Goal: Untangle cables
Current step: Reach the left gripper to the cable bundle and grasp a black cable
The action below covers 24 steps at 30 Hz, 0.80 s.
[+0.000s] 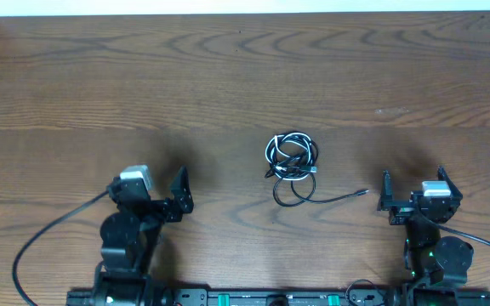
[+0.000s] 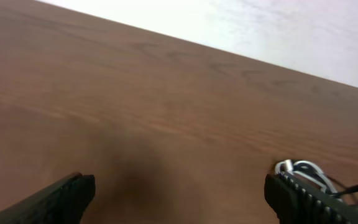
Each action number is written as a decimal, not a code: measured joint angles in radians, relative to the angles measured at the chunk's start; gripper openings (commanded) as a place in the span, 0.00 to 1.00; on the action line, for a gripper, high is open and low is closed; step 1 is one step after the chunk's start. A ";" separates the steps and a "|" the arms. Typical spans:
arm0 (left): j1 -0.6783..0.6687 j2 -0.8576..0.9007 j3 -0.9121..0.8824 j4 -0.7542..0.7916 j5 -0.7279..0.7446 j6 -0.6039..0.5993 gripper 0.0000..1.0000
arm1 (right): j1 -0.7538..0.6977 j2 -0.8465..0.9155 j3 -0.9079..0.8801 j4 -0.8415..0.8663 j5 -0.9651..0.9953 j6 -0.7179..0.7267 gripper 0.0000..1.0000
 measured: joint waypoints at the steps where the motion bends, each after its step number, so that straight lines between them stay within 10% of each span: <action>1: 0.000 0.022 0.021 0.002 0.016 -0.001 0.94 | 0.000 0.000 0.000 0.000 0.000 0.000 0.99; 24: 0.000 0.283 0.229 -0.146 0.225 -0.114 0.98 | 0.000 0.001 0.000 0.000 0.000 0.000 0.99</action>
